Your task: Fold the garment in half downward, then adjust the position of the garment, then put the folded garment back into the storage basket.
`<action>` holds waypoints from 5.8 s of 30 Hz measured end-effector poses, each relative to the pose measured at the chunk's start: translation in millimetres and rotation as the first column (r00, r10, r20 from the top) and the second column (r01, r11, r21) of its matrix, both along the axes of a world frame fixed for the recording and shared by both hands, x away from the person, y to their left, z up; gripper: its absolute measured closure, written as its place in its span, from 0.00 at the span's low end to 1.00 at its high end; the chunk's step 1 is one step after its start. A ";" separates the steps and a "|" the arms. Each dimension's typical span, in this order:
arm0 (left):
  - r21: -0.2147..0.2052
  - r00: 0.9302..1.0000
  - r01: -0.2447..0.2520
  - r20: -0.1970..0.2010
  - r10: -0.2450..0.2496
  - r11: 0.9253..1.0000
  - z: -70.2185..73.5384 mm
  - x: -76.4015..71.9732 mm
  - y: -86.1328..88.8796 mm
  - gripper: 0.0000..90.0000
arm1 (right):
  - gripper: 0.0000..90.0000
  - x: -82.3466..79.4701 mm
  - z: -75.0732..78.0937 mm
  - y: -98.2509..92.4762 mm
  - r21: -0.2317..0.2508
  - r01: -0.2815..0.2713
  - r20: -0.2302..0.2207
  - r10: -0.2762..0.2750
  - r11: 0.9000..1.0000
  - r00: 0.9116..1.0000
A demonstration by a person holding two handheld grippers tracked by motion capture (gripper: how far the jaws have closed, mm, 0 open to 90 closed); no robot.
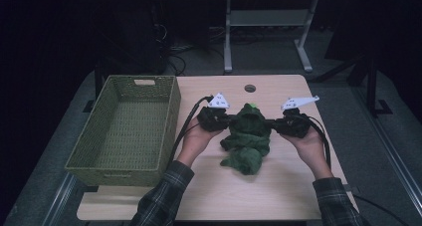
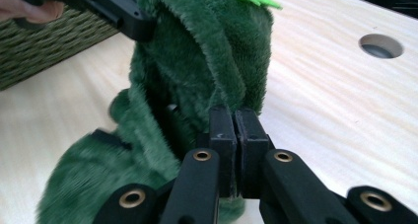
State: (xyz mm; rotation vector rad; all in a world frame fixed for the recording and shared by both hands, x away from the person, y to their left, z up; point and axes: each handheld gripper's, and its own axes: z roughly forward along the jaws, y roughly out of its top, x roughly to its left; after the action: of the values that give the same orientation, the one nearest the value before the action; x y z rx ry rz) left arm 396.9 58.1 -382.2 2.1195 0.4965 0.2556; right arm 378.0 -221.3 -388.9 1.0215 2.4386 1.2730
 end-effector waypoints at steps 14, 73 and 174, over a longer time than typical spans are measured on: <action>0.012 0.998 0.056 0.025 -0.056 0.998 -11.7 -45.6 11.6 0.96 | 0.97 -46.0 -11.8 3.0 0.020 -0.072 0.015 0.072 0.997 0.997; 0.244 0.982 0.182 -0.003 -0.187 0.952 -74.4 -85.8 14.0 0.93 | 0.95 -78.1 -74.8 36.9 -0.172 -0.182 -0.122 0.163 0.968 0.979; 0.150 0.941 0.312 -0.182 -0.284 0.938 -61.8 -129.1 -6.5 1.00 | 1.00 -6.8 -55.9 31.3 -0.090 -0.157 -0.117 0.146 0.984 0.982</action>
State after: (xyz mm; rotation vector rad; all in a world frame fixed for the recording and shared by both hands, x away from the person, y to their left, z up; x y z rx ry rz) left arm 267.8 51.6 -444.1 2.3663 0.2404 -0.0451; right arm 371.2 -190.0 -444.7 0.9182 2.6790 1.1536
